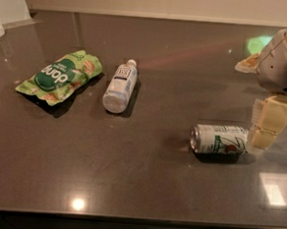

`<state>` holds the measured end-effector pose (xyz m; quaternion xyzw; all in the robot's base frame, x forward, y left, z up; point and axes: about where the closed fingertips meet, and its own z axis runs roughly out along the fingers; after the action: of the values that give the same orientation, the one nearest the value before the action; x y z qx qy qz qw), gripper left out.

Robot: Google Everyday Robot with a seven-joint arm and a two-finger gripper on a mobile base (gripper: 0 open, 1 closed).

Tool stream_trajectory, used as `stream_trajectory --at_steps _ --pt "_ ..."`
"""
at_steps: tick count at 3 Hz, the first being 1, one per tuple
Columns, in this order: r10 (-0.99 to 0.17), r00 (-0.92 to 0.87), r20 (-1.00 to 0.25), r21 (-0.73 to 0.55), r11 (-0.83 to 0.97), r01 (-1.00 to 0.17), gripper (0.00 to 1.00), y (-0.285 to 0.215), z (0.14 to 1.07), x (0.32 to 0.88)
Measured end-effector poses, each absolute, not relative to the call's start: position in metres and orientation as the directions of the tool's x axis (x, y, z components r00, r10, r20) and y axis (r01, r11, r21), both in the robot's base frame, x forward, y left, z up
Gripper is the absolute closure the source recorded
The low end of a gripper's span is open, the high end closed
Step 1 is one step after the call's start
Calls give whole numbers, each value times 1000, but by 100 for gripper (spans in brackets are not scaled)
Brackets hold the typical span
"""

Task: Place 7up can upright

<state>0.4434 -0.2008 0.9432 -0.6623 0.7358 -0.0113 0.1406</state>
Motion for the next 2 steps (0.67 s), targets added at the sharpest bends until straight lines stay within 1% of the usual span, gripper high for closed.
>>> stream_trajectory --at_steps 2 --pt "-989 20 -149 -180 7 -984 0 -197 907 450"
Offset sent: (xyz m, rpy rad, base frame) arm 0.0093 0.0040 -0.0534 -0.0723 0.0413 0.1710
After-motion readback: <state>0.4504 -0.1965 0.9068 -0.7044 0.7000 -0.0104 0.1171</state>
